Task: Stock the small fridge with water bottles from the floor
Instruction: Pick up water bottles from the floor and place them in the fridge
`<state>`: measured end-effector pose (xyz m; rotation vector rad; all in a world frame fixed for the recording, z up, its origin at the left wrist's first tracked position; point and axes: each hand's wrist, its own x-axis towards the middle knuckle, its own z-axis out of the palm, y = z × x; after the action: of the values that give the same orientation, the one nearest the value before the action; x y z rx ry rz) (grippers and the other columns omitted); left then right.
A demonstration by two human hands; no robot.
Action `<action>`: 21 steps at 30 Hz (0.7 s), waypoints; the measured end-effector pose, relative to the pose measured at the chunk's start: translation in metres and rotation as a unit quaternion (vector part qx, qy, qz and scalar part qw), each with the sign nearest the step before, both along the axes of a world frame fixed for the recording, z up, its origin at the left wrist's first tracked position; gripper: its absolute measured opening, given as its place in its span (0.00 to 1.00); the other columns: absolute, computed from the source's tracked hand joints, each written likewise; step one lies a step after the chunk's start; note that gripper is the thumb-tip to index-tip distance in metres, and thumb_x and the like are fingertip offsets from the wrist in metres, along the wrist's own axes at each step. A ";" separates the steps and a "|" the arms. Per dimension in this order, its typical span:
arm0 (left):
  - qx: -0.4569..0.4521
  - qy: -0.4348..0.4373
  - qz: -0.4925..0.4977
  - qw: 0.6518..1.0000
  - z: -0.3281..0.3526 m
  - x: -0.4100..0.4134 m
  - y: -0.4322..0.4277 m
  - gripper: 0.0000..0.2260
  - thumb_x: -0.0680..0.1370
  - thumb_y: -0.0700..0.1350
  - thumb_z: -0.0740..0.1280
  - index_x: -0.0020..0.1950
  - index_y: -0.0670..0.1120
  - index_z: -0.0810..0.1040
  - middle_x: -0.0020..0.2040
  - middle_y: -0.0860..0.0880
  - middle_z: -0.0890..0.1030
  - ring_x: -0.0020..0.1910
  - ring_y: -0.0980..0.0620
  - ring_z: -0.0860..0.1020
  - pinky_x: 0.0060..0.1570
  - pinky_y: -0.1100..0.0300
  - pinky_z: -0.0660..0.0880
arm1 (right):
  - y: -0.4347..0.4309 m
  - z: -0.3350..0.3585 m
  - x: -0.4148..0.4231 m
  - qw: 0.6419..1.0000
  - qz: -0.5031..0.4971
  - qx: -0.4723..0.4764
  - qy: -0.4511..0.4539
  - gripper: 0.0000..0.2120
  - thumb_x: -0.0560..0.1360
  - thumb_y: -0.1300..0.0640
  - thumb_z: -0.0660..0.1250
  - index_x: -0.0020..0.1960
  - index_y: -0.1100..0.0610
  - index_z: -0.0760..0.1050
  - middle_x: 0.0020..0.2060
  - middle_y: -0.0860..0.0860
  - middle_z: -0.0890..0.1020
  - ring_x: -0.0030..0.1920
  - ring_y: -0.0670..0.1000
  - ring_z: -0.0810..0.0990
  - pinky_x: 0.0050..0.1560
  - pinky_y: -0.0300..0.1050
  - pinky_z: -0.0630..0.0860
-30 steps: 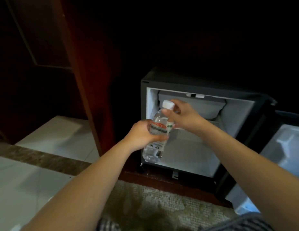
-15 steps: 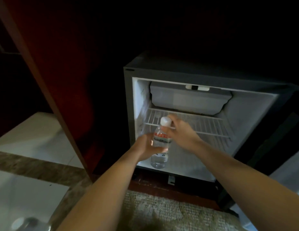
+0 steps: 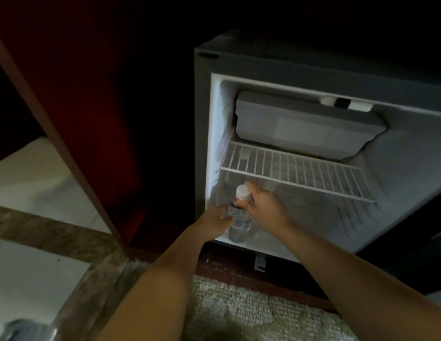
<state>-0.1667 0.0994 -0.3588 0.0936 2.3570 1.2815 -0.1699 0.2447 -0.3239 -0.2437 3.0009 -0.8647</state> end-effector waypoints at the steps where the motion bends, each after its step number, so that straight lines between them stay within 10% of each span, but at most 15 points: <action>1: 0.003 -0.005 0.012 1.000 -0.005 -0.003 0.001 0.16 0.80 0.44 0.59 0.67 0.48 0.74 0.64 0.45 0.76 0.62 0.46 0.75 0.64 0.52 0.71 | 0.000 -0.004 -0.002 1.000 -0.007 -0.012 0.003 0.16 0.75 0.50 0.66 0.56 0.58 0.69 0.49 0.57 0.82 0.49 0.60 0.81 0.47 0.52 0.77; 8: 0.132 -0.066 0.144 0.978 -0.010 -0.008 0.011 0.15 0.82 0.41 0.53 0.63 0.39 0.75 0.58 0.41 0.78 0.55 0.47 0.75 0.50 0.59 0.70 | -0.004 -0.023 -0.016 0.995 -0.050 -0.091 0.003 0.15 0.74 0.54 0.68 0.57 0.60 0.70 0.49 0.57 0.81 0.50 0.57 0.80 0.46 0.45 0.73; 12: 0.189 -0.108 0.209 0.953 -0.013 -0.011 0.019 0.15 0.81 0.45 0.56 0.63 0.43 0.77 0.62 0.42 0.77 0.59 0.46 0.76 0.63 0.55 0.71 | 0.000 -0.034 -0.019 0.990 -0.057 -0.130 -0.006 0.18 0.73 0.53 0.70 0.58 0.58 0.71 0.52 0.55 0.81 0.51 0.54 0.80 0.51 0.48 0.76; 16: 0.229 -0.151 0.269 0.923 -0.010 -0.011 0.024 0.16 0.81 0.44 0.56 0.68 0.45 0.68 0.57 0.40 0.76 0.52 0.45 0.75 0.40 0.60 0.72 | 0.004 -0.045 -0.020 0.981 -0.085 -0.163 -0.055 0.21 0.72 0.49 0.70 0.61 0.56 0.72 0.53 0.55 0.81 0.53 0.55 0.80 0.53 0.57 0.78; 21: 0.233 -0.158 0.303 0.910 -0.016 -0.016 0.029 0.22 0.80 0.46 0.57 0.74 0.49 0.59 0.65 0.40 0.75 0.61 0.41 0.76 0.51 0.55 0.69 | 0.007 -0.053 -0.025 0.980 -0.086 -0.164 -0.073 0.21 0.72 0.43 0.68 0.61 0.49 0.74 0.45 0.53 0.80 0.46 0.59 0.82 0.49 0.59 0.80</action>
<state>-0.1829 0.1281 -0.3750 -0.6997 1.8090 1.9550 -0.1948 0.2514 -0.3774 0.0785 2.7612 -1.3320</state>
